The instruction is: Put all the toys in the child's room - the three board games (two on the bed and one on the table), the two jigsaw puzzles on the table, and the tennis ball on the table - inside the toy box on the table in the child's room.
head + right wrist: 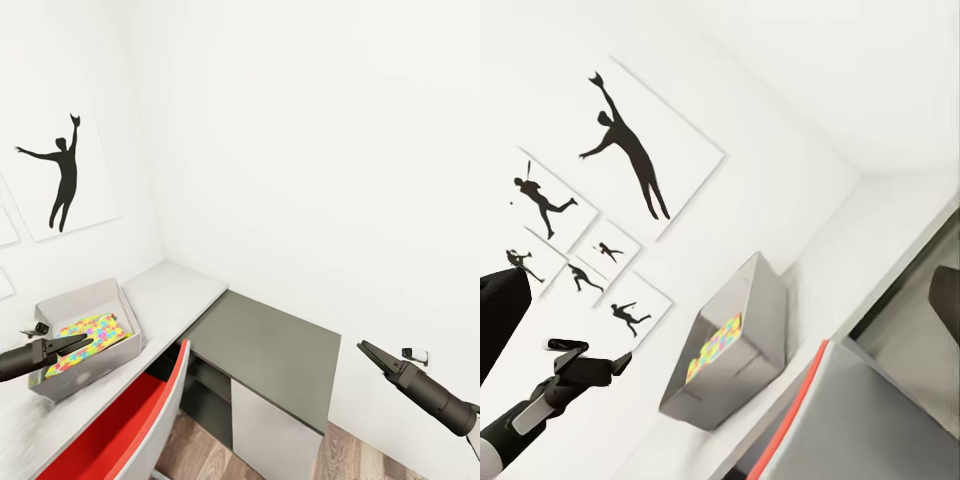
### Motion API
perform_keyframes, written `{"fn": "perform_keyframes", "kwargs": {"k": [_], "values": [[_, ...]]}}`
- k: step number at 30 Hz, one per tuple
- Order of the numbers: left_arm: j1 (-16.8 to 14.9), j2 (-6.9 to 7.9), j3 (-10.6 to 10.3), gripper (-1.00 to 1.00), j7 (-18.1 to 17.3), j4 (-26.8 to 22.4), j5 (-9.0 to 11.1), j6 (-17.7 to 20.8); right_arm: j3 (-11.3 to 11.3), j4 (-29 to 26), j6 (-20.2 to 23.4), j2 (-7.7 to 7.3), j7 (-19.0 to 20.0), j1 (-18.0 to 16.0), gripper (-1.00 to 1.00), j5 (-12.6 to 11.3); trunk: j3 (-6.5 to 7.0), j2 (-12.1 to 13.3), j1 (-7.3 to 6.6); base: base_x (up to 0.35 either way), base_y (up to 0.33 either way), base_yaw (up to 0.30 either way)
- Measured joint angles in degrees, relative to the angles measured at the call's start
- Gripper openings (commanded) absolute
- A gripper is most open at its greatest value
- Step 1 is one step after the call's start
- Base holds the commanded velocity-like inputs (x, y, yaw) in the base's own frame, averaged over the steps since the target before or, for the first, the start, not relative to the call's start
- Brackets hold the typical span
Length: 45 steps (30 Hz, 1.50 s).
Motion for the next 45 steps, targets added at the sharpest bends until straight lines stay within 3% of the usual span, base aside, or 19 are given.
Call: {"fn": "perform_keyframes", "kwargs": {"k": [12, 45], "values": [[0.0, -0.06, 0.0, 1.00, 0.0, 0.0, 0.0, -0.1, 0.0, 0.1, 0.0, 0.06, -0.1, 0.0, 1.00, 0.0, 0.12, 0.0, 0.02, -0.132, 0.000, -0.120], [0.0, -0.68, -0.3, 1.00, 0.0, -0.2, 0.0, -1.5, -0.1, 0.6, 0.0, -0.08, -0.1, 0.0, 1.00, -0.1, -0.57, 0.0, 0.00, -0.030, 0.000, -0.268]]}}
